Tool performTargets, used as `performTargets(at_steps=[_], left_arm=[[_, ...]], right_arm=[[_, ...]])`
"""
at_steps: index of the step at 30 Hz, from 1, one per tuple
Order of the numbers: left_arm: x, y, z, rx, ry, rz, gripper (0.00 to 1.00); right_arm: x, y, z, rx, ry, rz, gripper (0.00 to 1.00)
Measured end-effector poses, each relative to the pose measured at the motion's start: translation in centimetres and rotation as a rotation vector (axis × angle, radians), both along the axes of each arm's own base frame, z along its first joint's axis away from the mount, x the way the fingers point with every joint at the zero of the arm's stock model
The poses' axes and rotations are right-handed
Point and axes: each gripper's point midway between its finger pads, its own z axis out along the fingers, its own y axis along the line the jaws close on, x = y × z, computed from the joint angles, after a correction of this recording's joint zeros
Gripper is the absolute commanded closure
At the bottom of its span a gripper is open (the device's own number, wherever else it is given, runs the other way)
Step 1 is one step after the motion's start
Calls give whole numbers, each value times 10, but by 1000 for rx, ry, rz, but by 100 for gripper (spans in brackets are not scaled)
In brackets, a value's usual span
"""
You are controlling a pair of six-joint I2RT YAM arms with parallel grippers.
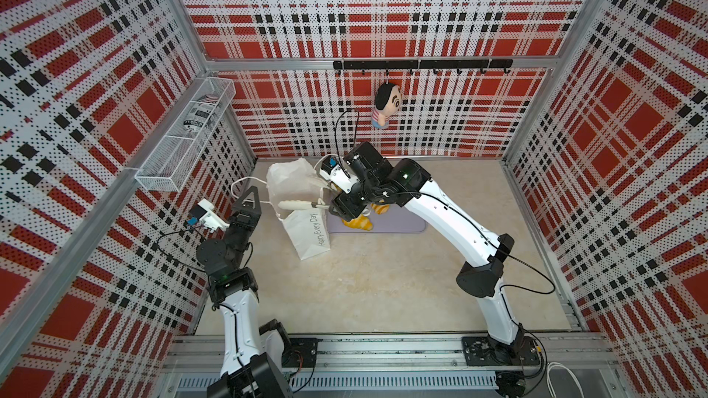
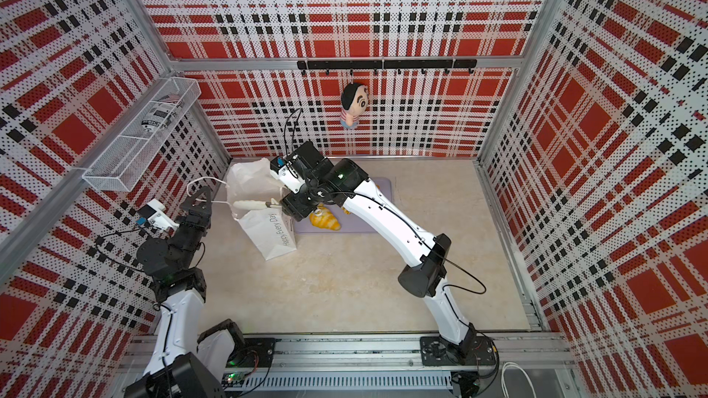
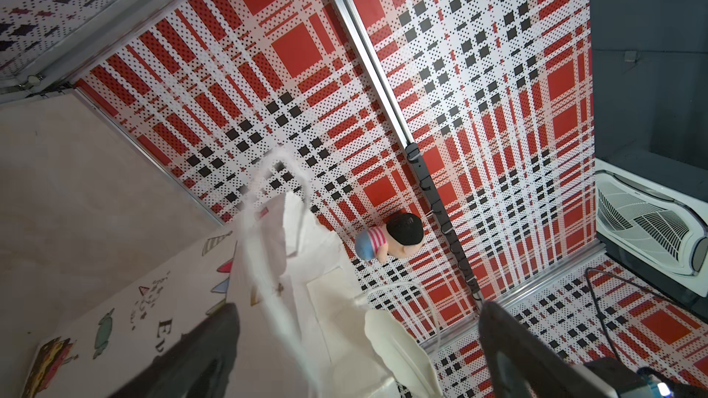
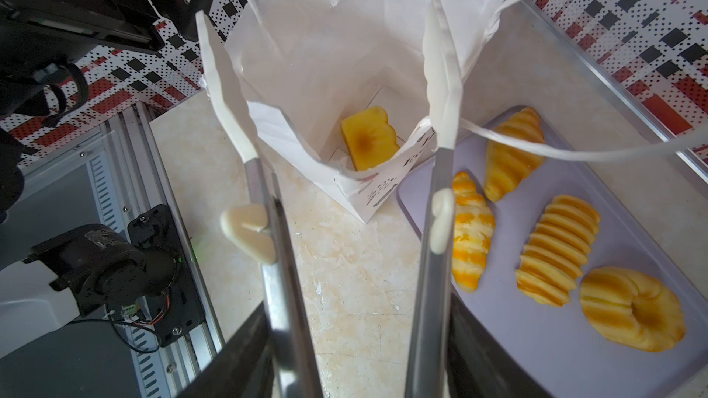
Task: Pack bread into a paper bag
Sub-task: Place the fake bread in the paper bag, then pick up the fake bread from the plate.
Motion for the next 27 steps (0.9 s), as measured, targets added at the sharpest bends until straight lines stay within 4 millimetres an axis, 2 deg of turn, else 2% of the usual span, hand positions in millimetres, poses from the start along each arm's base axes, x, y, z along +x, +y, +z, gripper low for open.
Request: performTargets(at_steps=[3, 5, 11, 16, 19, 21, 23, 27], left_arm=[[-1, 1, 3, 3, -11, 3, 2], [-2, 2, 4, 4, -16, 5, 2], [-2, 1, 5, 5, -21, 2, 2], [-2, 2, 5, 6, -22, 3, 2], [1, 3, 1, 6, -9, 4, 2], [4, 5, -6, 1, 15, 3, 2], [8, 7, -15, -4, 47, 2, 2], [15, 12, -37, -13, 143, 10, 2]], right_arm=[[-4, -2, 12, 24, -14, 5, 31], [-7, -5, 27, 54, -34, 9, 30], [-22, -19, 89, 185, -125, 18, 29], [-35, -44, 145, 290, -227, -3, 28], [-38, -64, 168, 317, -289, -44, 27], [-38, -75, 173, 314, -318, -72, 27], [-37, -84, 170, 295, -331, -97, 26], [-28, -87, 146, 225, -327, -138, 26]])
